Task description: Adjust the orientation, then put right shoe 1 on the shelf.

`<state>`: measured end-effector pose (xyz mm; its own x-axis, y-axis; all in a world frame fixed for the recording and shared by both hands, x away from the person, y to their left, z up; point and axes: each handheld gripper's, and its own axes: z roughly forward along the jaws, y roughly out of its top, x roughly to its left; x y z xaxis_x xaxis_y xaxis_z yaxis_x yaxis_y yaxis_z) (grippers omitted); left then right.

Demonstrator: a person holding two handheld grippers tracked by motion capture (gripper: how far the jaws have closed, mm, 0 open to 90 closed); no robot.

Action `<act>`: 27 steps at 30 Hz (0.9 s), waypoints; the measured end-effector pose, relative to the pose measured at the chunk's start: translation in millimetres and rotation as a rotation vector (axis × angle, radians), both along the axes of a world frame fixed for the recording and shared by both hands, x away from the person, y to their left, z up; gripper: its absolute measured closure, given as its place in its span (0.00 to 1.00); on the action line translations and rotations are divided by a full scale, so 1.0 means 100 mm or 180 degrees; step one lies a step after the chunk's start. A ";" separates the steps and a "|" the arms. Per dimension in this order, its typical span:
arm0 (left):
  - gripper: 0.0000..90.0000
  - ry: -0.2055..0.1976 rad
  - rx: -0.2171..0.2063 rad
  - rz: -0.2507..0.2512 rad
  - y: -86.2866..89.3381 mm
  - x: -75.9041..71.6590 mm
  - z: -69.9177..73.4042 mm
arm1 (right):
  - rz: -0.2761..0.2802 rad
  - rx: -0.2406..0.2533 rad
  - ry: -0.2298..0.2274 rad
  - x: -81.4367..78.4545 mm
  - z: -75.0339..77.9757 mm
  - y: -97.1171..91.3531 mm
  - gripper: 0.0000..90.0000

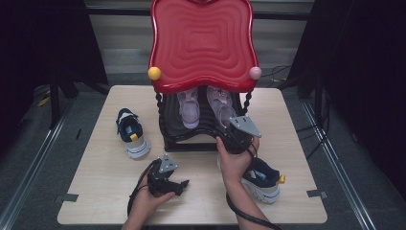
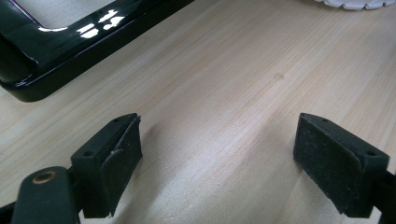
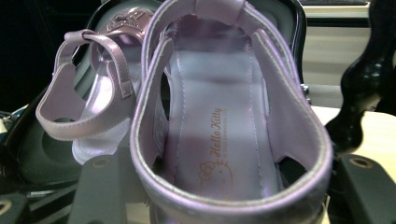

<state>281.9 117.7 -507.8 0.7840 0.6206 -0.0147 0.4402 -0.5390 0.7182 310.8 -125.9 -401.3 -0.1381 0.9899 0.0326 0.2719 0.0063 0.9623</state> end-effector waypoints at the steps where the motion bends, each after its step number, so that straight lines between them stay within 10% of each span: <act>1: 0.16 0.0000 0.0000 0.0000 0.00 0.00 0.00 | 0.0012 0.0020 -0.0026 0.01 0.00 0.01 0.41; 27: 0.16 0.0000 -0.0001 0.0001 0.00 0.00 0.00 | -0.0281 0.0203 -0.0023 0.36 -0.03 0.21 0.41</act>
<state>281.8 117.7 -507.8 0.7838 0.6209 -0.0149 0.4403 -0.5386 0.7183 347.2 -105.1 -404.3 -0.0509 0.9942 0.0953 0.2617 -0.0788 0.9619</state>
